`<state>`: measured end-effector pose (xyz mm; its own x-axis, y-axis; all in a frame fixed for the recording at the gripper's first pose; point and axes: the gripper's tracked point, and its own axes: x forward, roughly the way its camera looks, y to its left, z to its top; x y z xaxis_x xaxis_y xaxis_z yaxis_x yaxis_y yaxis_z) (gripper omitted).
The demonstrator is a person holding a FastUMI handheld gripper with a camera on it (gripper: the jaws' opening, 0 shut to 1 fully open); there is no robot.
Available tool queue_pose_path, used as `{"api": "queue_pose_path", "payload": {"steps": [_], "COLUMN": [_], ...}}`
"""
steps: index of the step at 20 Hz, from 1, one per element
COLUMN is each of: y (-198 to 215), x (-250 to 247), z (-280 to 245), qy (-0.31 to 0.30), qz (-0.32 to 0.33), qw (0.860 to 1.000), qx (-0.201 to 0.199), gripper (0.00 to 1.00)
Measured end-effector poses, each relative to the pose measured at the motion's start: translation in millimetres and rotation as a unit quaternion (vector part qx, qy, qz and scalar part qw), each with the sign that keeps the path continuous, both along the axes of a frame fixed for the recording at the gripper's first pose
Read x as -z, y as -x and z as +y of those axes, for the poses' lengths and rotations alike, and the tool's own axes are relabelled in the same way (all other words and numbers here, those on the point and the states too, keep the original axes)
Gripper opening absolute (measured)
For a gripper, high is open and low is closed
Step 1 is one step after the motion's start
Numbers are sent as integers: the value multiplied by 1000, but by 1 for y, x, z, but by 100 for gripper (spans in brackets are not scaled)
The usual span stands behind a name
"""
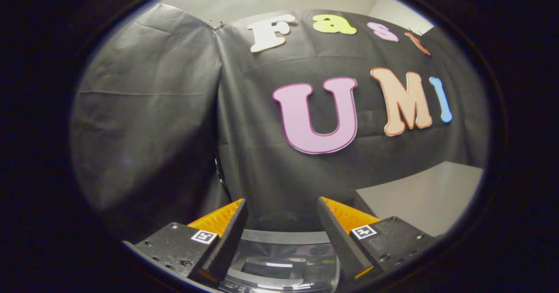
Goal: Put the clothes into the washing machine and then close the washing machine lid.
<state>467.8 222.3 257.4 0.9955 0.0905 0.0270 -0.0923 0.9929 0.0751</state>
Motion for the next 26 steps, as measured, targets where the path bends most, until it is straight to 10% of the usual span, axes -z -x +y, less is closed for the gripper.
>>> {"api": "queue_pose_path", "payload": {"steps": [19,26], "y": [153,216], "x": [85,147], "z": [-279,-326], "qy": [-16,21], "qz": [-26,-46], "qw": [990,991], "qx": [135,124], "gripper": [96,97]}}
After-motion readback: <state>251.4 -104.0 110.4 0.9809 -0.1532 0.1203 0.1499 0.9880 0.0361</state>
